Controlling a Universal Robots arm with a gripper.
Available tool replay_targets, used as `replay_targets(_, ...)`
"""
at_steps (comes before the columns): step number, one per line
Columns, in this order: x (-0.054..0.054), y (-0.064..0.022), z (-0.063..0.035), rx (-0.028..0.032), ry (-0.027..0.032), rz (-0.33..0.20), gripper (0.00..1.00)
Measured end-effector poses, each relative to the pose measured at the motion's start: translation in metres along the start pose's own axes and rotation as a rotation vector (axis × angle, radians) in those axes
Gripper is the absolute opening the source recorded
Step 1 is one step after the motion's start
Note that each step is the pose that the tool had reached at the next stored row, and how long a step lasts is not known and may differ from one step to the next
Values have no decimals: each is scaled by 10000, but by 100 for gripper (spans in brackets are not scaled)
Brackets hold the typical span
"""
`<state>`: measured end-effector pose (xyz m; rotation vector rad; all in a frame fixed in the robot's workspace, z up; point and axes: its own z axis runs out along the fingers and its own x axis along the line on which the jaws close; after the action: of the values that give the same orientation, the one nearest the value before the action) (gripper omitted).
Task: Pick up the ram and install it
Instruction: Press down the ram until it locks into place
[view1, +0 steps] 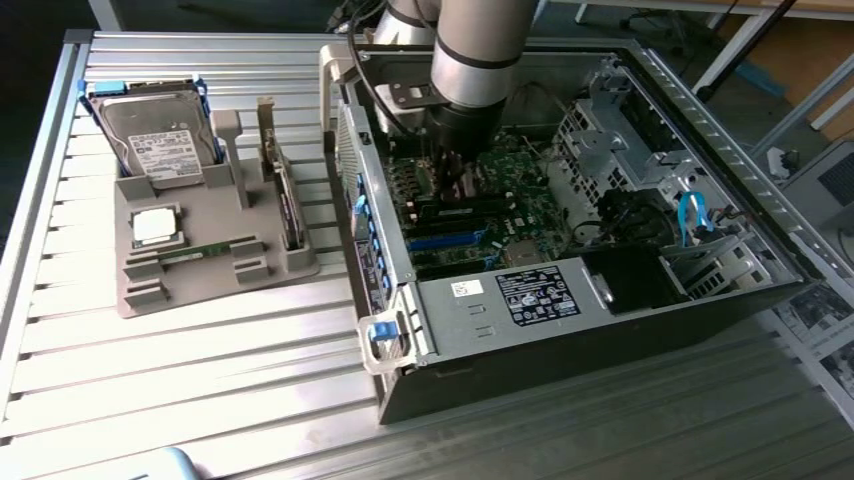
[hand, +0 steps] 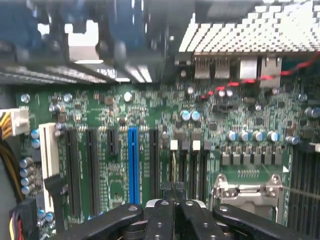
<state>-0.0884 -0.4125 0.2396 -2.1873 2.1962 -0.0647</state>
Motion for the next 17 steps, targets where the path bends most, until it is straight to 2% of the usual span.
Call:
replay_targets(8,-48,71,-3,31,0,0,11)
replay_targets(17,-48,151,31,108,0,1,11)
